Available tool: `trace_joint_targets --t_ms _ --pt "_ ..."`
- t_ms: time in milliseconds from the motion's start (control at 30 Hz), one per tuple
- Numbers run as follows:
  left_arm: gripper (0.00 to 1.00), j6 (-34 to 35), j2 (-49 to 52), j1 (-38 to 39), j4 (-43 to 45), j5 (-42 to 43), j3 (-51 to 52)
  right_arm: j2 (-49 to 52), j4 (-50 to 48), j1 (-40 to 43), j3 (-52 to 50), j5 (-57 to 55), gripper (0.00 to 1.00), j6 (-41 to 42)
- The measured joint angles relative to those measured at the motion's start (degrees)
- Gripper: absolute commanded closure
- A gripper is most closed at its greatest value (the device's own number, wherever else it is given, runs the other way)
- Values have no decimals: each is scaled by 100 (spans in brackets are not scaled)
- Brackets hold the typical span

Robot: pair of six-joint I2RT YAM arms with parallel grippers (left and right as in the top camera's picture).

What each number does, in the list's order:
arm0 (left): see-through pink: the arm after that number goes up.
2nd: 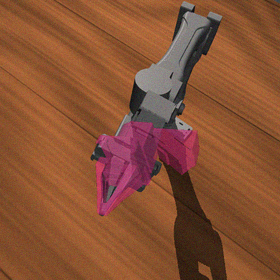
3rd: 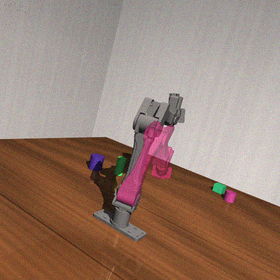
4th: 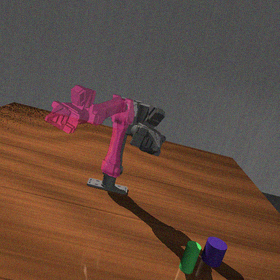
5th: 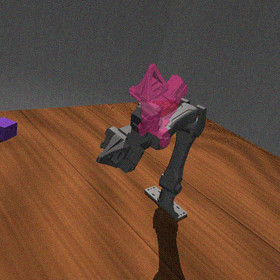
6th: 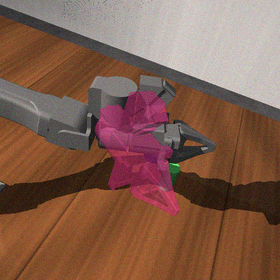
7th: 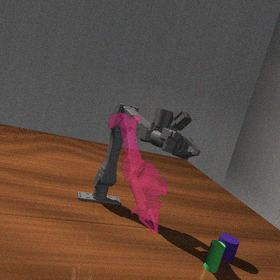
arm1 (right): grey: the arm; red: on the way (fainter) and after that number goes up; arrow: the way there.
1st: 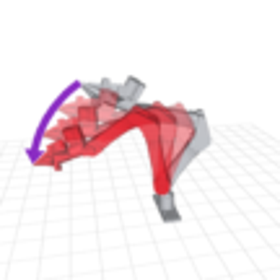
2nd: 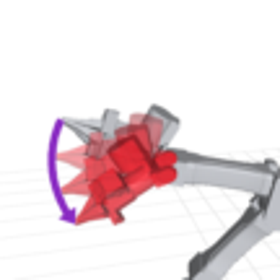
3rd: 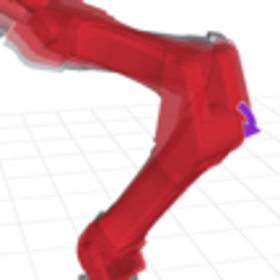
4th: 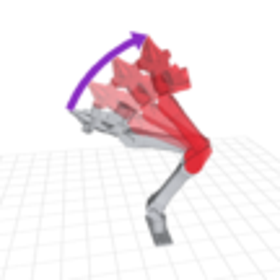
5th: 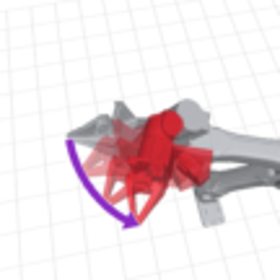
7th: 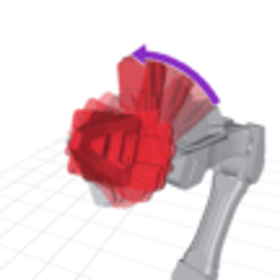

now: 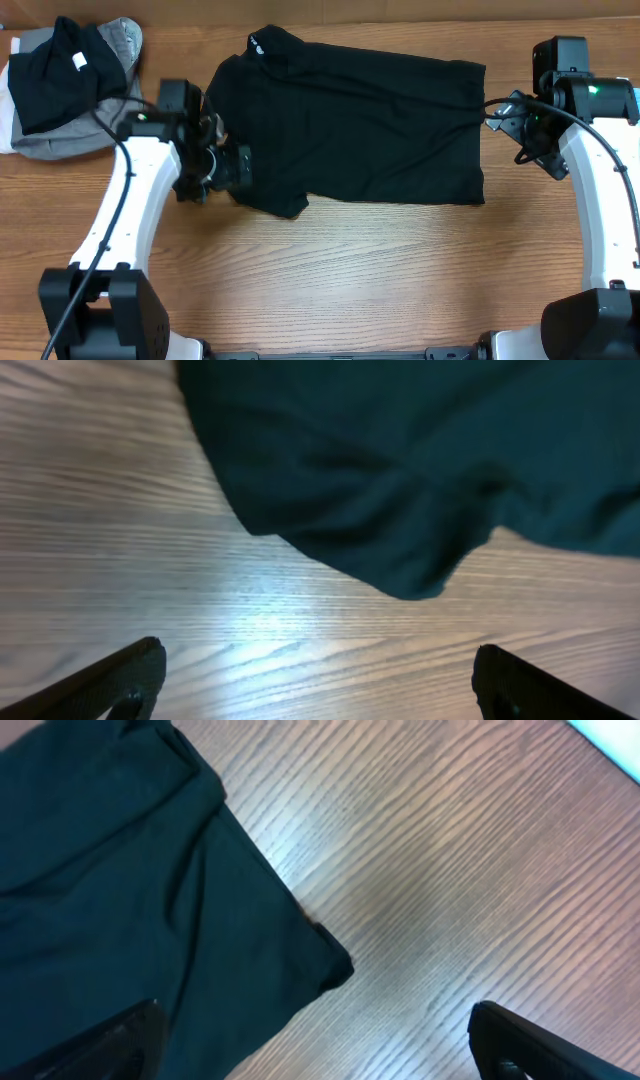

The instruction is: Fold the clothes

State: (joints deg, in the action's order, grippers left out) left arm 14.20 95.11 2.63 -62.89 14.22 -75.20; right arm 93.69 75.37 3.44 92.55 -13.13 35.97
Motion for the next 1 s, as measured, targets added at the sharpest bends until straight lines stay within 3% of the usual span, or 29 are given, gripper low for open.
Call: trace_joint_targets --t_ms 333,1000 --pt "0 -31 11 380 1167 105 850 0 -83 24 0 -20 0 0" --pt "1 258 1196 826 1215 13 896 4 -122 24 -229 -22 0 -20"
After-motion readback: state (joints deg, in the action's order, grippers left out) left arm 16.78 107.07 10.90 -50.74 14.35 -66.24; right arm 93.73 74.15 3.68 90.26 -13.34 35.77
